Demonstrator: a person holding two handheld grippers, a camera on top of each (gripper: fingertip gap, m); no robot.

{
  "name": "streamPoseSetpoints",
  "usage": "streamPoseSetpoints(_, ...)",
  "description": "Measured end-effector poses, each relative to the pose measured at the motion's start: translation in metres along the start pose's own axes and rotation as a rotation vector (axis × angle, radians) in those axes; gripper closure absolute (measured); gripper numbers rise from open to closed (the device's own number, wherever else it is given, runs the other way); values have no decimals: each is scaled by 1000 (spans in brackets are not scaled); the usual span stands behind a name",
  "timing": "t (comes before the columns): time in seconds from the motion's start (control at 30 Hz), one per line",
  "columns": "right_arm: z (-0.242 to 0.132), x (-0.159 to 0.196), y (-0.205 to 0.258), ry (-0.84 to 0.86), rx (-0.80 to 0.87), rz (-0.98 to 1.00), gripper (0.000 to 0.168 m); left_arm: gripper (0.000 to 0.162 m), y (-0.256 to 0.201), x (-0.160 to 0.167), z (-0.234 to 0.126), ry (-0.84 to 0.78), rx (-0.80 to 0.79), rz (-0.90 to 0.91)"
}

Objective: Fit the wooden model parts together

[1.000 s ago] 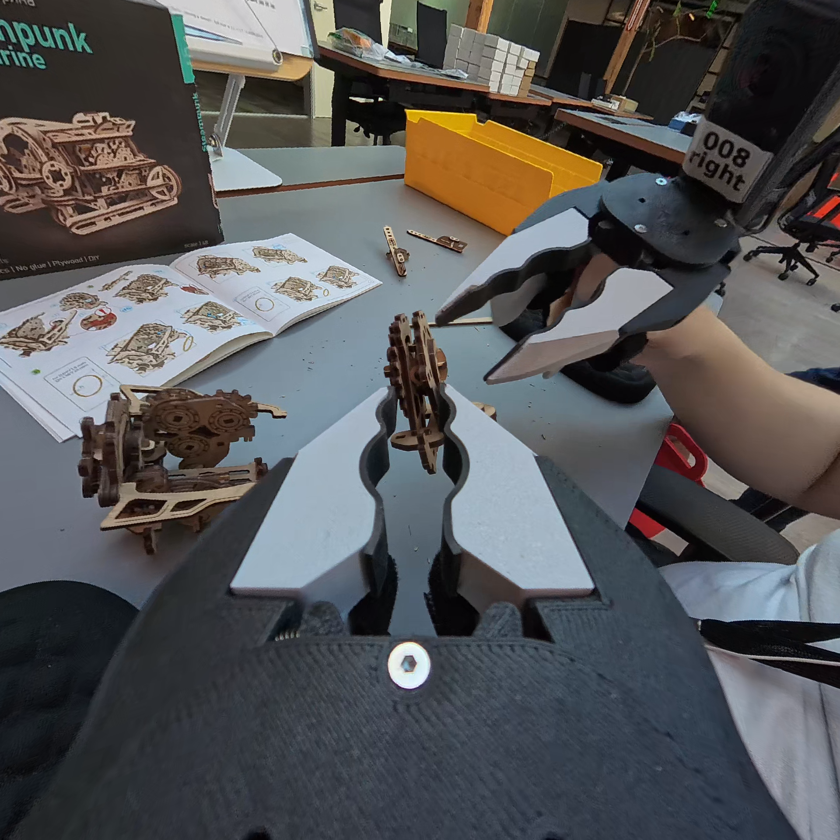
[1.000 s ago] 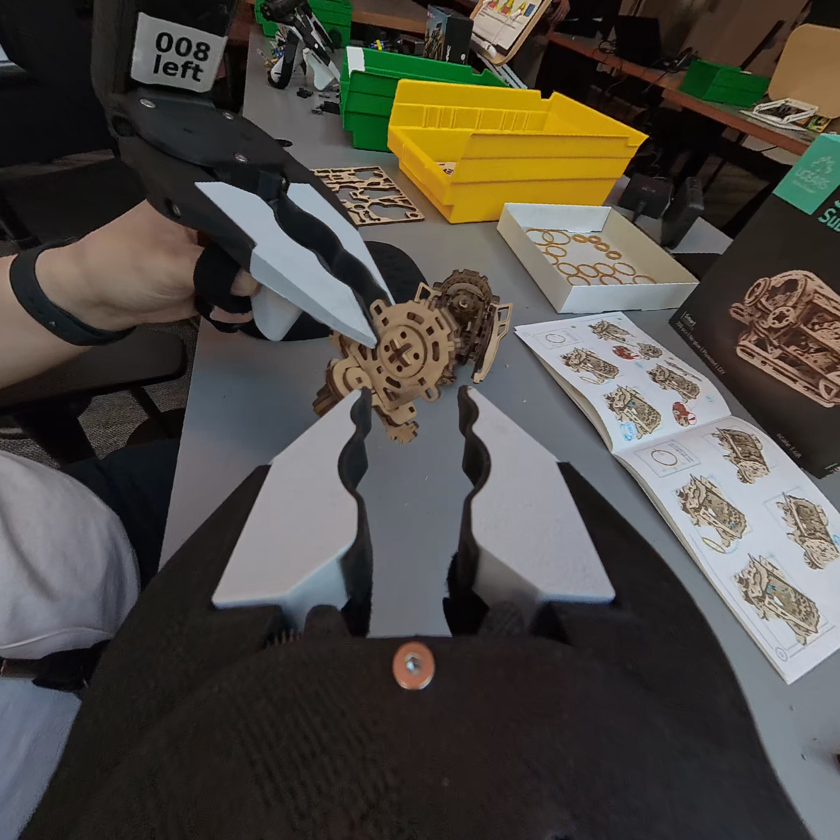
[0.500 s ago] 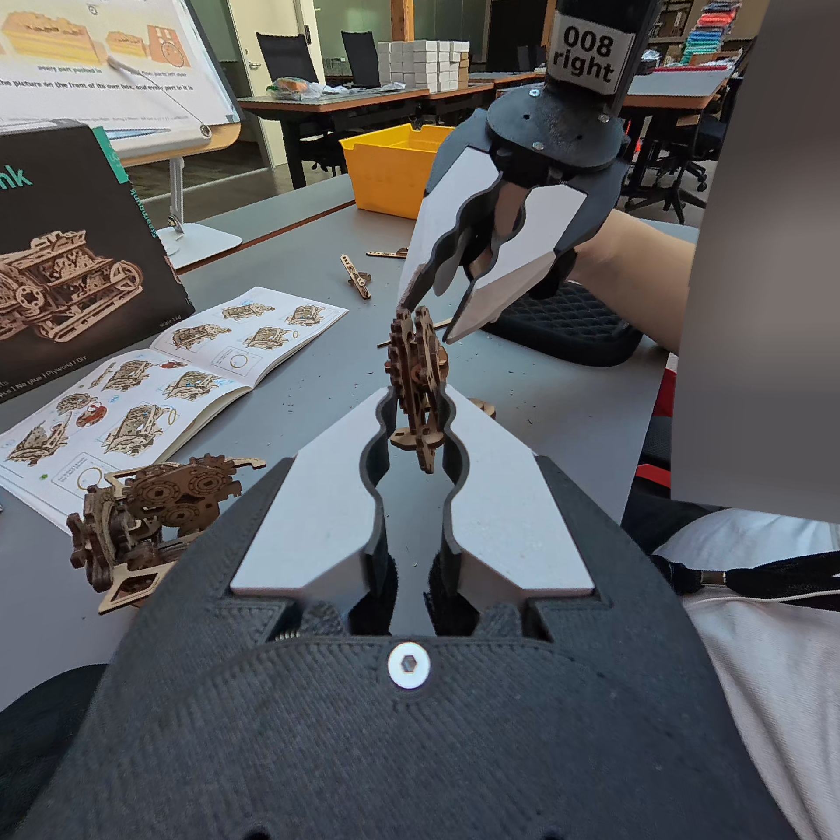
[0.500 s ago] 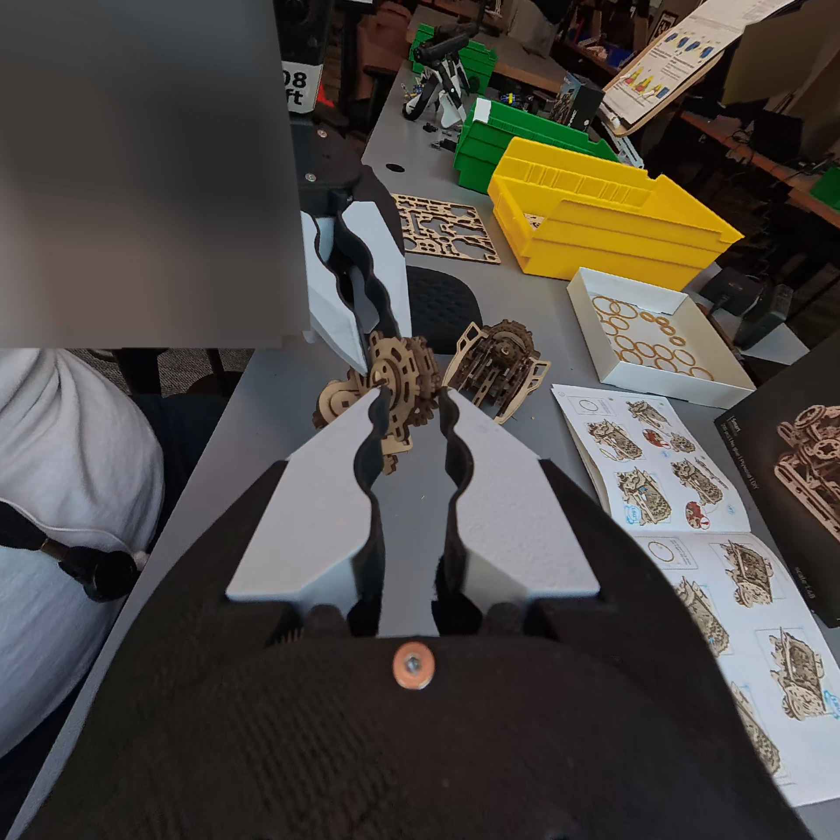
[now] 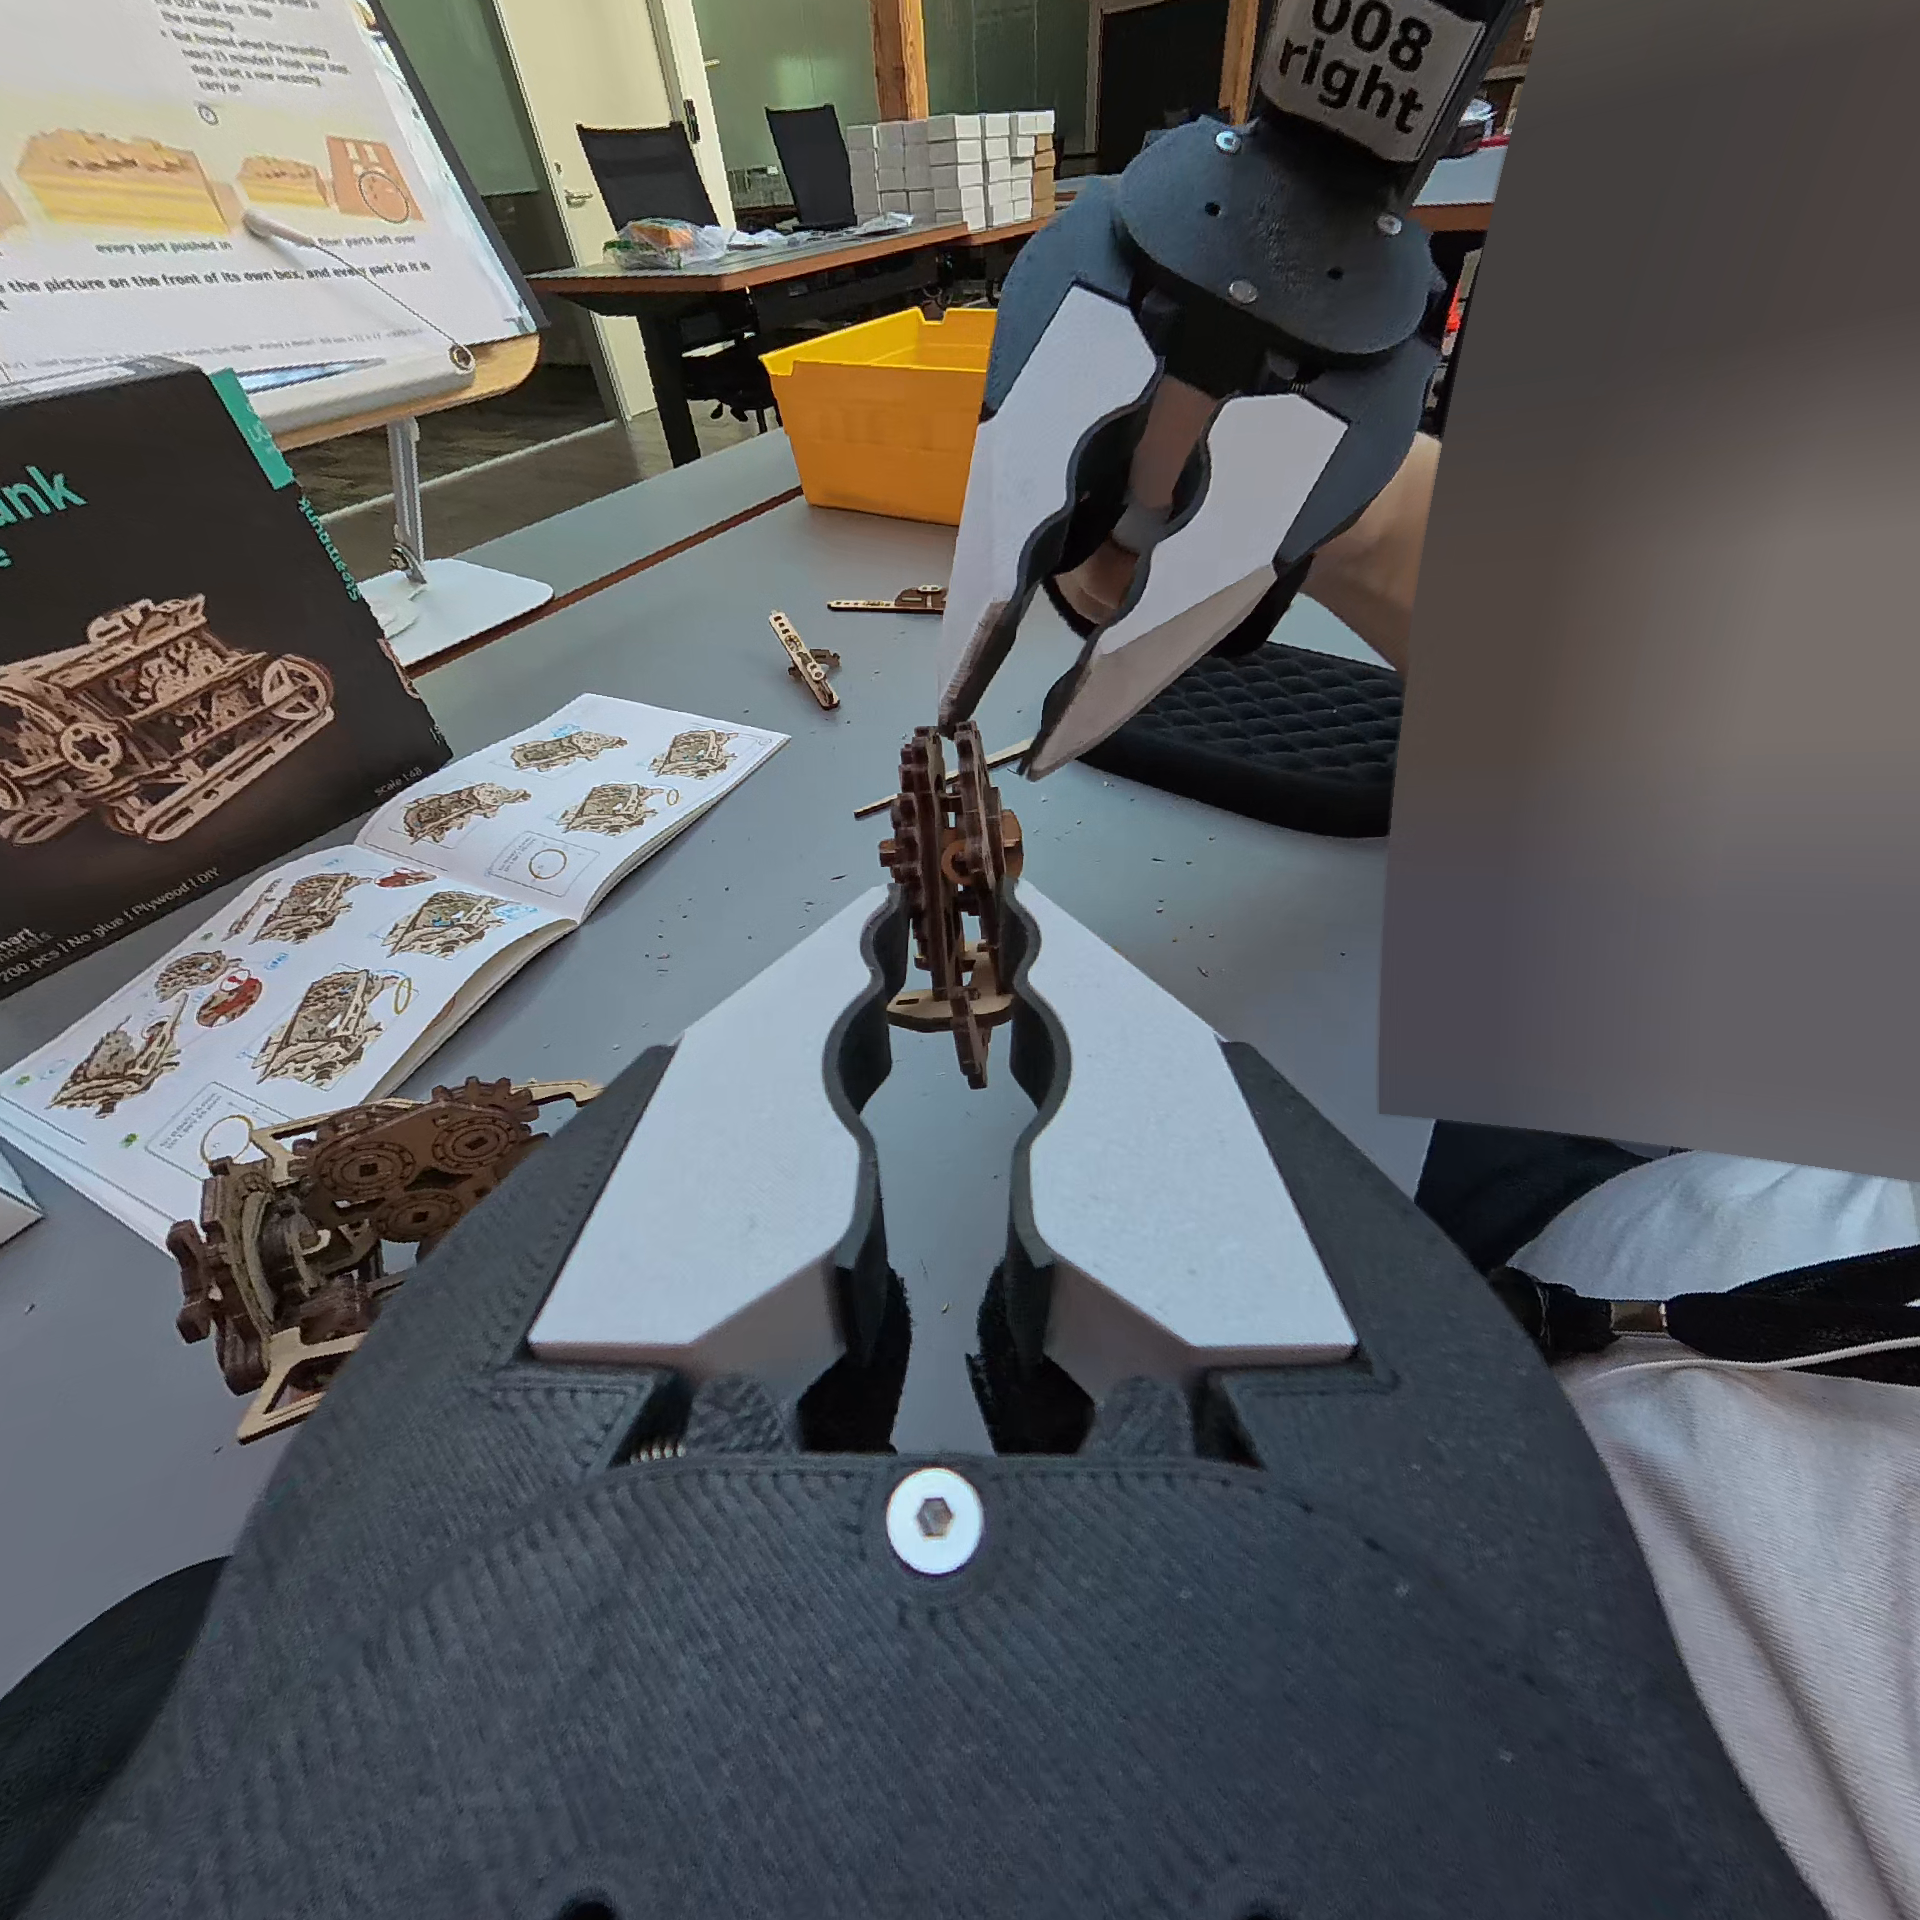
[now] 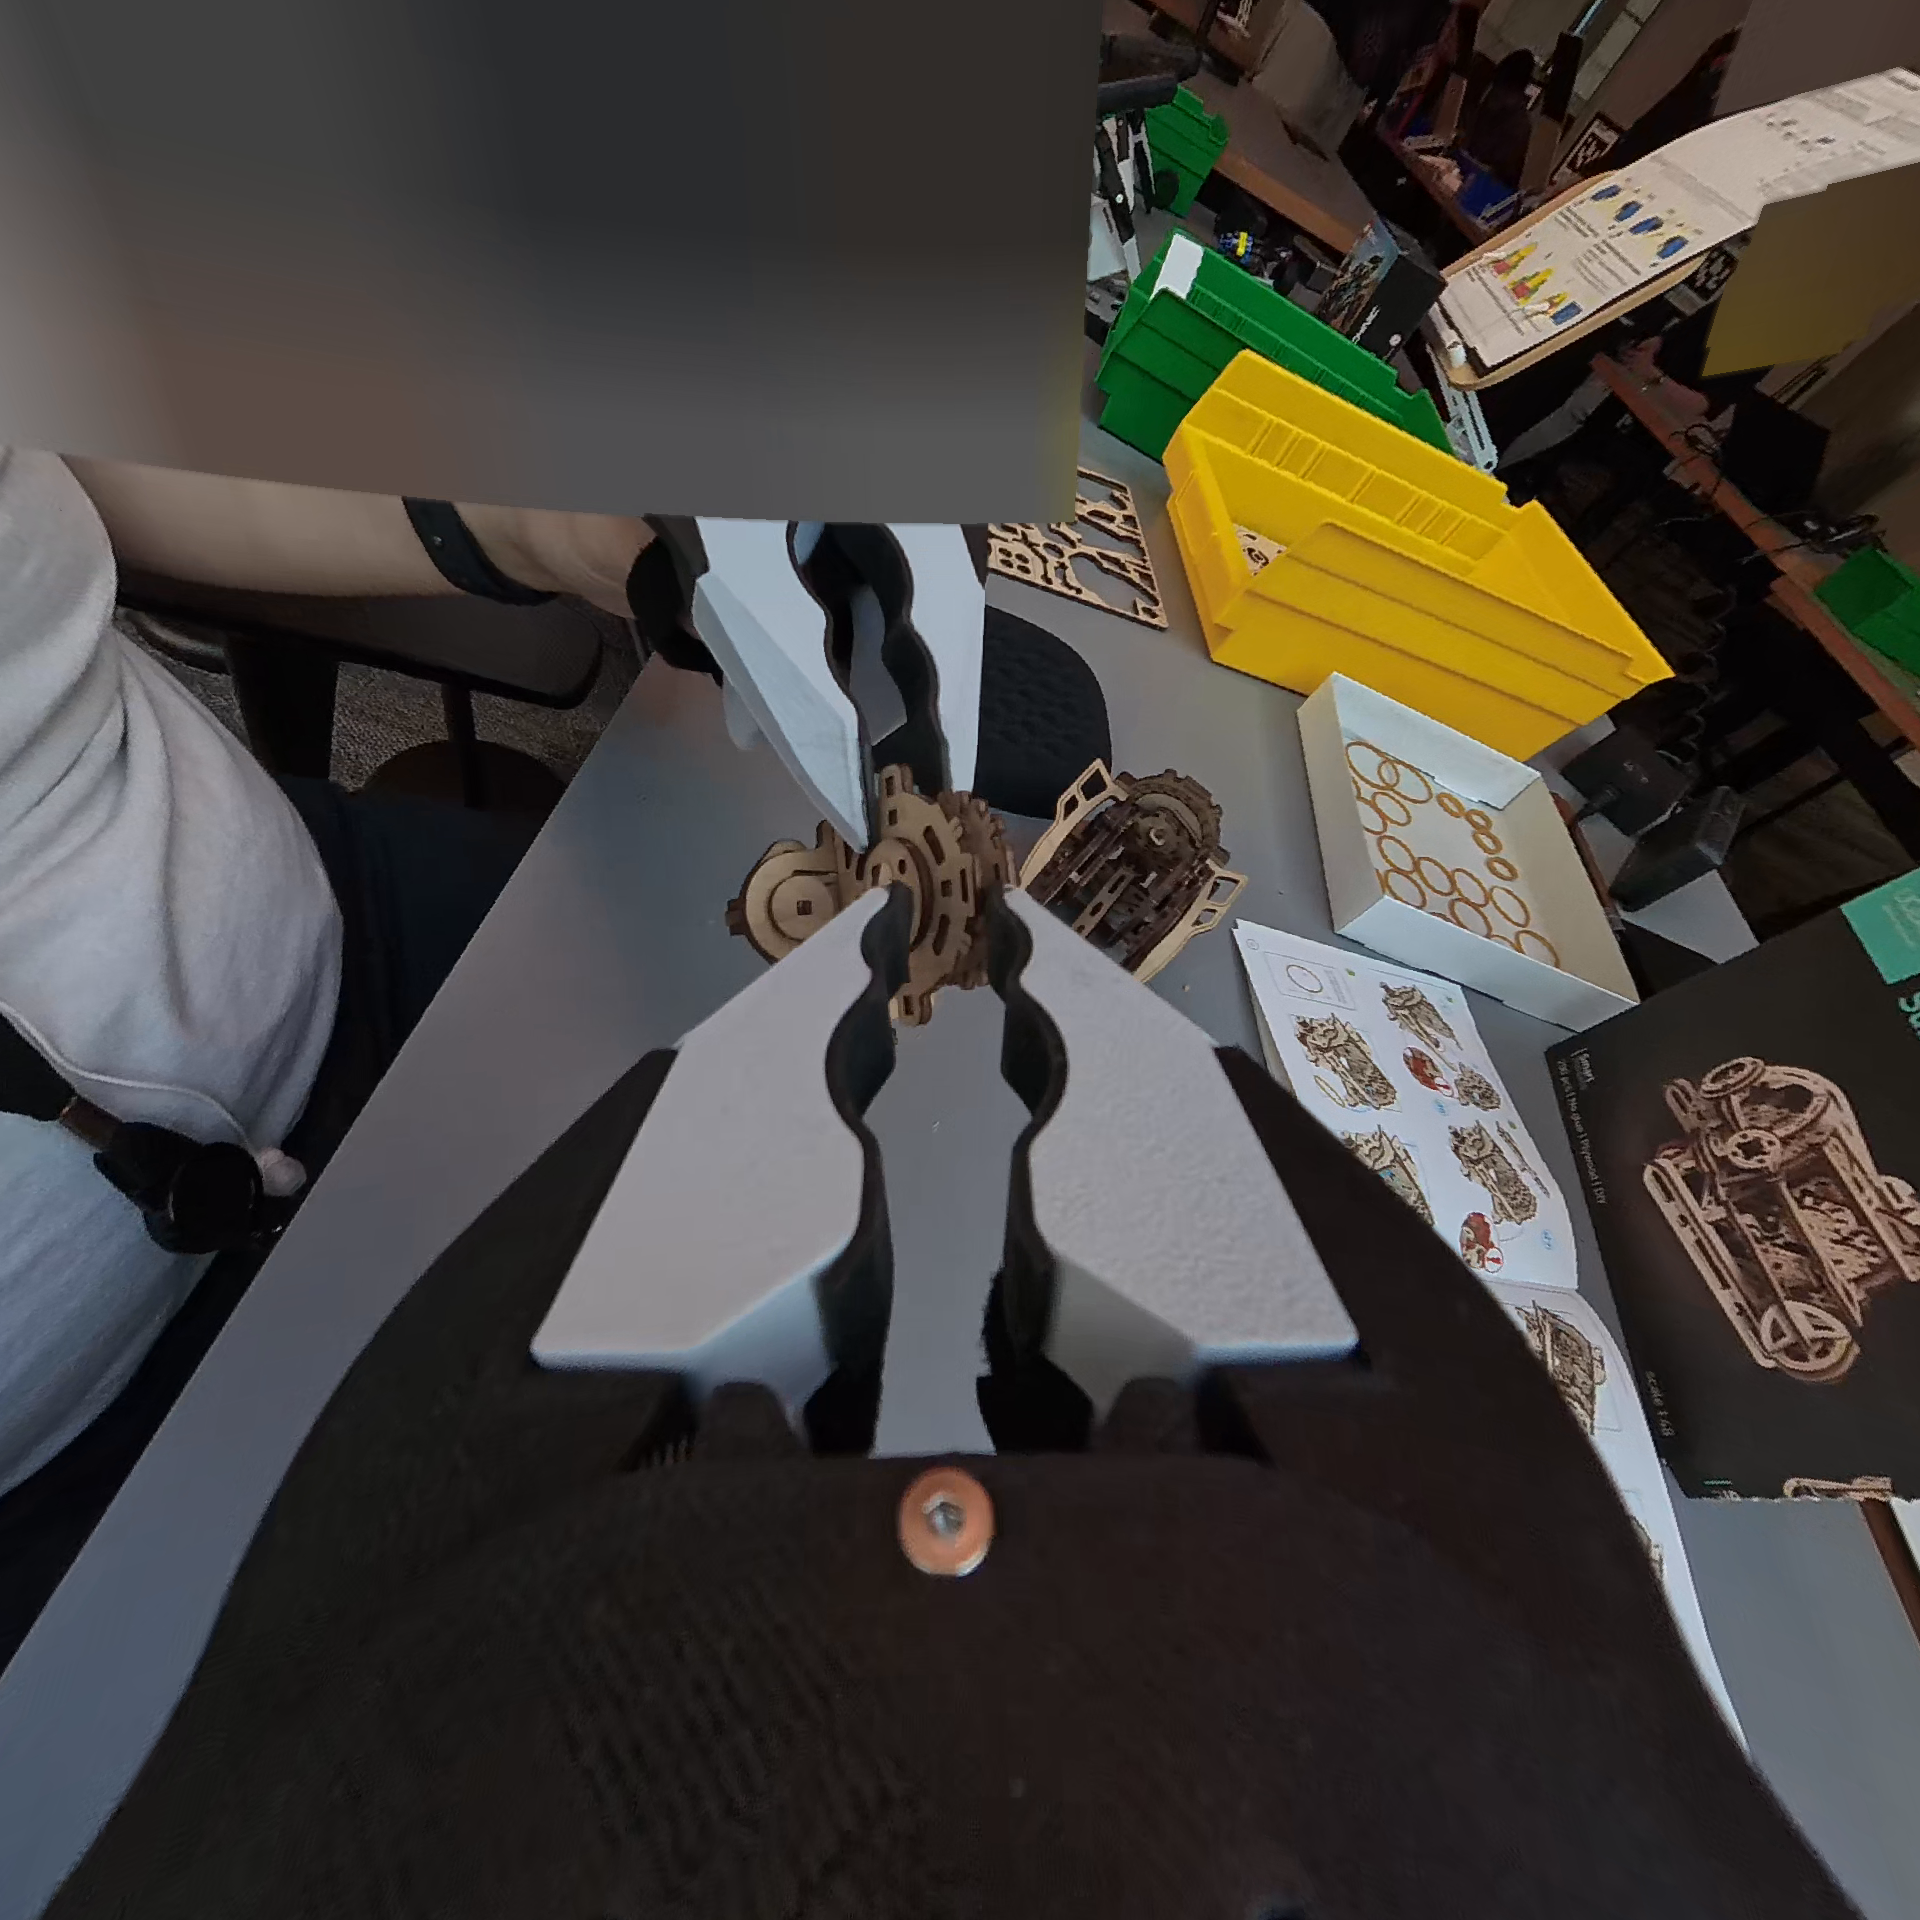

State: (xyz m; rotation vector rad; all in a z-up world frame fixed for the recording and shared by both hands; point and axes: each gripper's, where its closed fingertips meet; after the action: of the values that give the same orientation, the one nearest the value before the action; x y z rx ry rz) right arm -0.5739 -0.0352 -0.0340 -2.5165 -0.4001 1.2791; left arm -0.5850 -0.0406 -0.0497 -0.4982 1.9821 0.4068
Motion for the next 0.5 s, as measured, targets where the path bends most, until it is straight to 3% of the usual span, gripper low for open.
streamPoseSetpoints(0.5, 18, 25, -3, 135, -79, 241, 164, 148, 8, 14, 10, 55, 24, -111)
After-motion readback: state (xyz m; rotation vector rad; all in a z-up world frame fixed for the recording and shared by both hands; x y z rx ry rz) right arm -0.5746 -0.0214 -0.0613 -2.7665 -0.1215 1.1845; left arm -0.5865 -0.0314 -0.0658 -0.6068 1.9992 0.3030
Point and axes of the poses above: each gripper's, where its closed fingertips meet, z out along the fingers, x out of its underside, y = z × x across the jaws, and after that the axes turned 14 degrees about y, right-handed
